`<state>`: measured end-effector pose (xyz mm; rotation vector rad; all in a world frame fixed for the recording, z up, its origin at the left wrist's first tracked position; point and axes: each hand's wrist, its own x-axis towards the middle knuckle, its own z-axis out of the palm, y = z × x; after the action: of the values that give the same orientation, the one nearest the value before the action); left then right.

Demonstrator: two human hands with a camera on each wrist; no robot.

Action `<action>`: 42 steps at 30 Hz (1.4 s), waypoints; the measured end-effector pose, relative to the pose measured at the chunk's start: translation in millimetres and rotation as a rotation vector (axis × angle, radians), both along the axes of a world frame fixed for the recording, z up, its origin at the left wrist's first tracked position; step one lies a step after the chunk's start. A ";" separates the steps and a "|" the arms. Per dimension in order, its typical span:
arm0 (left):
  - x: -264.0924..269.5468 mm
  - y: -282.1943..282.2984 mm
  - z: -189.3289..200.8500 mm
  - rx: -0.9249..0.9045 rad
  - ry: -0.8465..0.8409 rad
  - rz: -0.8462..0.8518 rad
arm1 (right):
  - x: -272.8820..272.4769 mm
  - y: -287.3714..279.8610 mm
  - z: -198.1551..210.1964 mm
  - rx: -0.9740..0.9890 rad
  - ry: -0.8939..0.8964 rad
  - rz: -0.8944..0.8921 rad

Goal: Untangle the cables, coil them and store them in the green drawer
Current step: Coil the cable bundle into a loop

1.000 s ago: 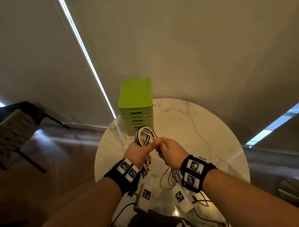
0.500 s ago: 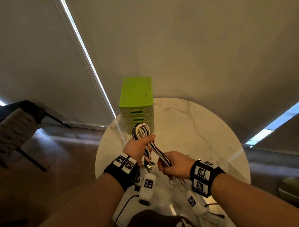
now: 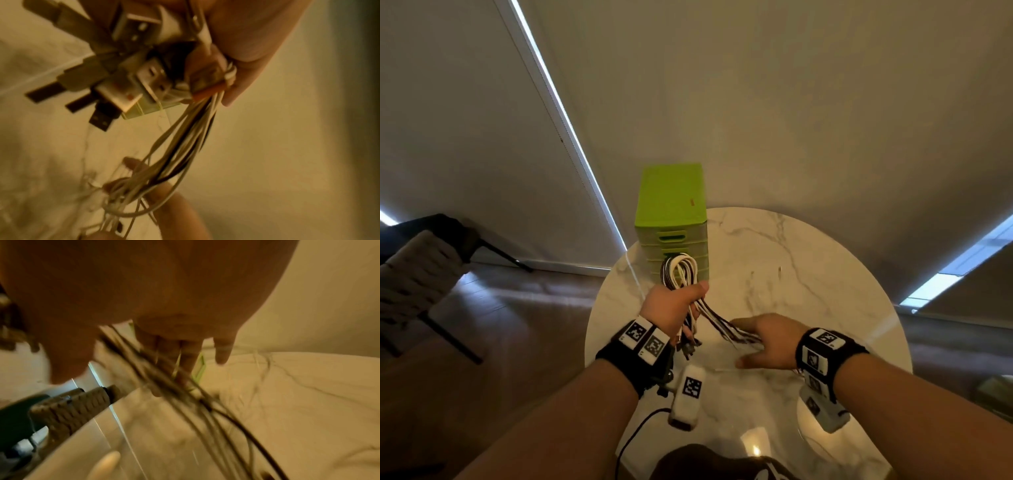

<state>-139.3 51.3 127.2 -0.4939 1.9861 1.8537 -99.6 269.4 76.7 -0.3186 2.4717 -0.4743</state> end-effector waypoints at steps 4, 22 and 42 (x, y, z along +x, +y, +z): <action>3.5 2.2 -4.9 -0.227 0.116 -0.081 | -13.5 -10.8 34.8 -0.441 0.019 -0.204; 9.4 17.2 -18.1 -0.609 0.437 -0.497 | -37.4 -46.0 74.1 -0.197 0.365 -0.130; 17.9 22.4 -18.3 -0.568 0.291 -0.623 | -42.2 -47.0 71.4 0.199 0.757 0.418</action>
<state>-121.4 73.7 108.9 0.2629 2.4811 1.0182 -141.9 222.4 148.0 -1.0626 3.0058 0.1041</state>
